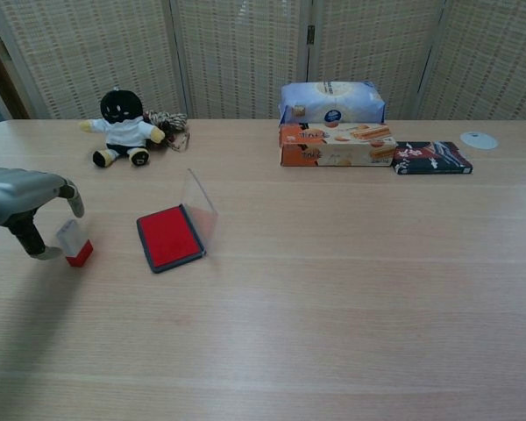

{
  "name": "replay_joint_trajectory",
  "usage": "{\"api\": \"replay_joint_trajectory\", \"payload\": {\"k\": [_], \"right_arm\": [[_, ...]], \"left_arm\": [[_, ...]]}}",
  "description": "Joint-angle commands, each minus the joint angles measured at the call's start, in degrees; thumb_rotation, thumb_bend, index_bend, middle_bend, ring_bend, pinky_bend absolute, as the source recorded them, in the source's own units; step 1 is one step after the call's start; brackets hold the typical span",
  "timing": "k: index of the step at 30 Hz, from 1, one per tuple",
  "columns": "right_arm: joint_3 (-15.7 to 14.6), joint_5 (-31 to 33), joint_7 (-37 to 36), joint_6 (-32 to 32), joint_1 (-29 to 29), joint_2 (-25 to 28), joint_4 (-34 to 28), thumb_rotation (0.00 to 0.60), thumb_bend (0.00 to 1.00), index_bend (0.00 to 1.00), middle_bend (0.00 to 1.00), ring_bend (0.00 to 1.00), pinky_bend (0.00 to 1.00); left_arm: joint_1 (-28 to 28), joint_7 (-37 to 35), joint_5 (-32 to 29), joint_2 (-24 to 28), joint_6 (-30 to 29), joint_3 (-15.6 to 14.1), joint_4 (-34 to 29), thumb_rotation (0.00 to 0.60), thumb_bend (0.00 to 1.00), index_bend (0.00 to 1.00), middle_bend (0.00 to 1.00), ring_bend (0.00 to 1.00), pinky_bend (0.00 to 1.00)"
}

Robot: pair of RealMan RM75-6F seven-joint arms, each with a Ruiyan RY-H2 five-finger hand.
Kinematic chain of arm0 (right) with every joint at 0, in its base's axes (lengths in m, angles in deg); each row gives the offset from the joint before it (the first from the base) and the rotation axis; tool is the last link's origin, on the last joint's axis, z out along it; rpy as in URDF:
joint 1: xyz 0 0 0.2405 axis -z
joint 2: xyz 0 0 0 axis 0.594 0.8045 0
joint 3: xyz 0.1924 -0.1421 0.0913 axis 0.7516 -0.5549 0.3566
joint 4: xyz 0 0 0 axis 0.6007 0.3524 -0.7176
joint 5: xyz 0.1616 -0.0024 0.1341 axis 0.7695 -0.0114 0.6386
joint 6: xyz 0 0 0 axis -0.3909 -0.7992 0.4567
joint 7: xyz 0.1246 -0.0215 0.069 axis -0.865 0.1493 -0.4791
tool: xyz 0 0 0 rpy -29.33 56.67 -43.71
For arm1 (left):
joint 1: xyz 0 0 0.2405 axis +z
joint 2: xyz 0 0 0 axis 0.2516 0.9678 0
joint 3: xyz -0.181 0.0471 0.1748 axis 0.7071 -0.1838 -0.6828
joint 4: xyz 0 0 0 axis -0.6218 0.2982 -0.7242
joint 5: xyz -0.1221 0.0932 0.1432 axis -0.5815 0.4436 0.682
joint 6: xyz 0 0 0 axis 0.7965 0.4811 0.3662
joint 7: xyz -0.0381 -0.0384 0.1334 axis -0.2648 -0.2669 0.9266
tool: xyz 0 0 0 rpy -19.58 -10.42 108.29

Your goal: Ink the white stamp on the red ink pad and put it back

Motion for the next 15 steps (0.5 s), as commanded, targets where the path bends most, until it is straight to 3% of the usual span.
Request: {"api": "replay_joint_trajectory", "payload": {"k": [1, 15], "right_arm": [[0.0, 0.2, -0.1, 0.0, 0.0, 0.0, 0.1, 0.6, 0.37, 0.02, 0.0, 0.0, 0.0], [-0.2, 0.6, -1.3, 0.9, -0.5, 0.0, 0.9, 0.6, 0.37, 0.02, 0.0, 0.0, 0.0]], "left_arm": [[-0.6, -0.2, -0.7, -0.2, 0.8, 0.1, 0.8, 0.6, 0.3, 0.26, 0.0, 0.0, 0.0], [-2.7, -0.6, -3.8, -0.9, 2.4, 0.1, 3.7, 0.6, 0.3, 0.31, 0.01, 0.0, 0.0]]}}
